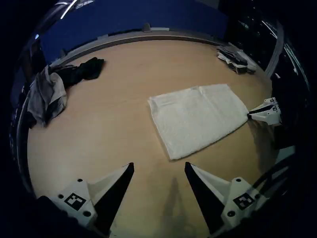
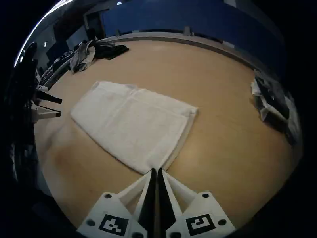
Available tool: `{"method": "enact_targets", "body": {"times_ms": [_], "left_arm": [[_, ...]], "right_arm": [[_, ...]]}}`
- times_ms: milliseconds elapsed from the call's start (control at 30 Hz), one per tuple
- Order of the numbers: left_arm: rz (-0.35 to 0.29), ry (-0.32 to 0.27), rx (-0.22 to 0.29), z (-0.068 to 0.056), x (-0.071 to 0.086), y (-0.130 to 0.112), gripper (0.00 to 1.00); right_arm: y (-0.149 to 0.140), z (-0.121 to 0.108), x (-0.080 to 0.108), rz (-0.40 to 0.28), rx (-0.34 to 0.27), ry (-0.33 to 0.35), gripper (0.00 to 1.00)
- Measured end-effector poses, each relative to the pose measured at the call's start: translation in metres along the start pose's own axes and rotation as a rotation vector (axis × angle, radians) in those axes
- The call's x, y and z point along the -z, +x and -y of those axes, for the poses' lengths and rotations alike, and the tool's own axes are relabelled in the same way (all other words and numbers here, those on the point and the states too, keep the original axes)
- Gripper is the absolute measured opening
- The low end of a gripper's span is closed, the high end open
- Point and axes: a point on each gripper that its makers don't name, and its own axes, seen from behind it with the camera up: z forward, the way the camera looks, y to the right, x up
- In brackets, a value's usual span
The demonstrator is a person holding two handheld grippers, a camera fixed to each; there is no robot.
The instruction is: Fold towel
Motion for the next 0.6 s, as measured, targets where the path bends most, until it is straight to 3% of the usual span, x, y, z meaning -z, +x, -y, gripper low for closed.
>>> {"method": "enact_targets", "body": {"times_ms": [300,600], "left_arm": [[0.001,-0.002,-0.006,-0.001,0.0,0.001,0.95],[-0.006,-0.005,-0.003,0.0,0.003,0.003,0.95]], "right_arm": [[0.005,0.001,0.002,-0.016,-0.01,0.01,0.02],[0.028,0.003,0.016,-0.057,0.032,-0.003,0.02]]}}
